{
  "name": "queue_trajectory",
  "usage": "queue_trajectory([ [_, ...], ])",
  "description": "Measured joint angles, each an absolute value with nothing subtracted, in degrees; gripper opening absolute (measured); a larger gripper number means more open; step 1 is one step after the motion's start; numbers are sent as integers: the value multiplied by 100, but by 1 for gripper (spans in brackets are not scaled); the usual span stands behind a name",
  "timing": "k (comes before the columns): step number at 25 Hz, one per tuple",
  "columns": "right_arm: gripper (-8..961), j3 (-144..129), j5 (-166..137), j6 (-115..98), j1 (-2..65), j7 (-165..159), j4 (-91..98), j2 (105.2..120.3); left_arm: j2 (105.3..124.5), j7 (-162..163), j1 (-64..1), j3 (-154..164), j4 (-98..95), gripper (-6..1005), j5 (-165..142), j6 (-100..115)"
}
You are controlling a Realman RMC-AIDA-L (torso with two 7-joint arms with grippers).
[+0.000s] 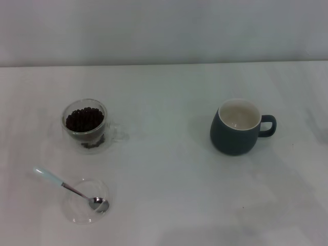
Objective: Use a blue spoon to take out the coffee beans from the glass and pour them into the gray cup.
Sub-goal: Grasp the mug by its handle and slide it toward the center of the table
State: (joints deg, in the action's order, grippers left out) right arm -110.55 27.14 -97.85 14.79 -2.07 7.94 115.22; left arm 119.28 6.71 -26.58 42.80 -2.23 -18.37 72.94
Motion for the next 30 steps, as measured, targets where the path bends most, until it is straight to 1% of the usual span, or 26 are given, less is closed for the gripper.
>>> queue_trajectory([
  [16, 779, -11117, 2689, -9751, 1442, -313, 756, 11511, 11939, 585, -2618, 4280, -201, 815, -1837, 7289],
  [23, 779, -11731, 2660, -9514, 1415, -824, 563, 11481, 11928, 572, -2532, 4288, -193, 814, -1841, 7309],
  [30, 779, -12516, 2585, -9512, 1157, -1064, 371, 11500, 11913, 594, -2368, 4289, -223, 814, -1846, 7313],
])
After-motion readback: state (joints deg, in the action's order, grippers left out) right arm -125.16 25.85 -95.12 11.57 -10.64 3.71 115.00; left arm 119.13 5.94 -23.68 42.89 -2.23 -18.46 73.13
